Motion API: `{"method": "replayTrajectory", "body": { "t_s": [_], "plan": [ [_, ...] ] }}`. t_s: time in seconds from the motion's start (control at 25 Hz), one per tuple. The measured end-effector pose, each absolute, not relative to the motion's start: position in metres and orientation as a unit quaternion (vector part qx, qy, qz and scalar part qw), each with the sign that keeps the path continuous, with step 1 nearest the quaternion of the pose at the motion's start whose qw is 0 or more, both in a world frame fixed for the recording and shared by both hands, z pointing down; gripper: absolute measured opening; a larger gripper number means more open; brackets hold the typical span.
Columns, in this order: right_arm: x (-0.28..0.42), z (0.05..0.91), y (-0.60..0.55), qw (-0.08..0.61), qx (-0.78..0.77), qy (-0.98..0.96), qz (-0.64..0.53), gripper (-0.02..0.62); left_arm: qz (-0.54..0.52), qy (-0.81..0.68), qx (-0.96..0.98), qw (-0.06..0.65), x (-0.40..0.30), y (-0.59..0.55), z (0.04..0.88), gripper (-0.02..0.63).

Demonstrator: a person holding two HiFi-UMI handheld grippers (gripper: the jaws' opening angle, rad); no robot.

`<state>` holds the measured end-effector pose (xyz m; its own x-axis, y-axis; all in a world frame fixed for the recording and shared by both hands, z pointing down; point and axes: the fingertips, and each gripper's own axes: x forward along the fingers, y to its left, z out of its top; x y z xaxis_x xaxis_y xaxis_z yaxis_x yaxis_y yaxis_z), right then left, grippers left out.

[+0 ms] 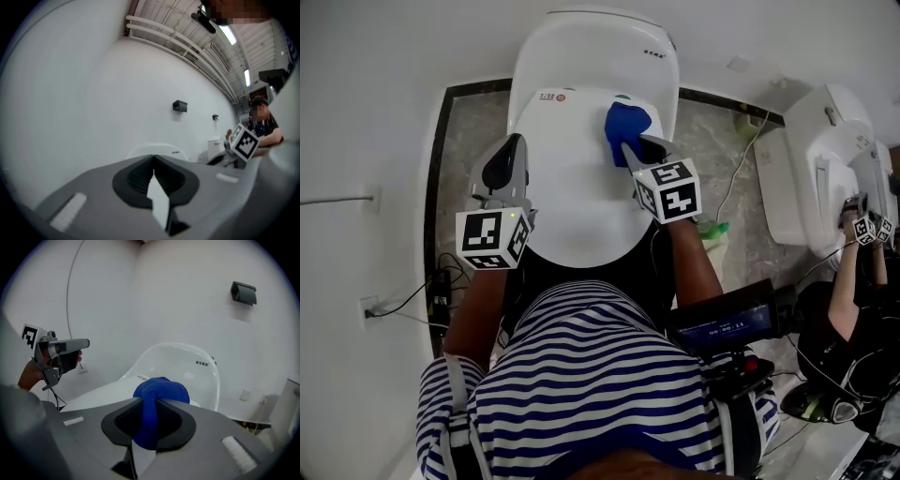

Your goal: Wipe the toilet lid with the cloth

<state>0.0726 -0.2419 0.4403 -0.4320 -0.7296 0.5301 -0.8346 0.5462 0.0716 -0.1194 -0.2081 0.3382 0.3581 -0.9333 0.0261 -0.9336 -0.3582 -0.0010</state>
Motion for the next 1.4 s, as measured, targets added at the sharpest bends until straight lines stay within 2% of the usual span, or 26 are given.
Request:
{"method": "replayTrajectory", "body": {
  "t_s": [0.36,0.68,1.08,1.4],
  "plan": [
    [-0.061,0.421,-0.237,0.273,0.357,-0.892,0.042,0.064,0.008,-0.586,0.81,0.007,-0.146,-0.2,0.336,0.003],
    [-0.133,0.442,-0.236,0.299,0.304,-0.904,0.033,0.064,0.009,-0.607,0.795,0.013,-0.177,-0.194,0.341,0.003],
    [-0.155,0.484,-0.233,0.355,0.283,-0.891,0.032,0.066,0.007,-0.614,0.789,0.016,-0.188,-0.191,0.342,0.003],
    [-0.149,0.49,-0.234,0.365,0.283,-0.886,0.038,0.066,0.005,-0.611,0.792,0.016,-0.185,-0.194,0.341,0.003]
  ]
}}
